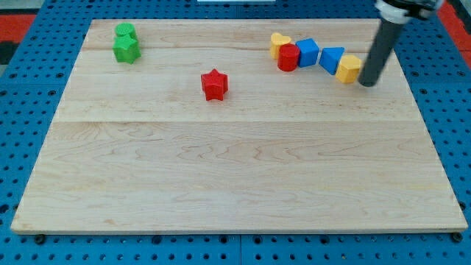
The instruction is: Point at the red circle
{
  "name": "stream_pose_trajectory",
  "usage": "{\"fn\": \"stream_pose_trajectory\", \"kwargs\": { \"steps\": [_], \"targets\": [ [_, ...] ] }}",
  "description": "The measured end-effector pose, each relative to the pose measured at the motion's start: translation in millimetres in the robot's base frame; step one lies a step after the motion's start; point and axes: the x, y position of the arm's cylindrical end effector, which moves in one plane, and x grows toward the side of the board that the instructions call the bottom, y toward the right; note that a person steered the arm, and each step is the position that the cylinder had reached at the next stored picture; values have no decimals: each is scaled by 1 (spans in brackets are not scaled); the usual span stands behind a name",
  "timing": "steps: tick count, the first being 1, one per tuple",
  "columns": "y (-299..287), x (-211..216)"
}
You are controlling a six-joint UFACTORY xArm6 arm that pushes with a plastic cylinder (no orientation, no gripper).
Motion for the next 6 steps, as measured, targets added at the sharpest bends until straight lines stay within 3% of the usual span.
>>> {"fn": "stream_pose_trajectory", "kwargs": {
  "steps": [1,2,4,5,6],
  "targets": [
    [-29,-50],
    [-41,-71],
    [-56,8],
    [-123,-21],
    [-143,-27]
  ]
}}
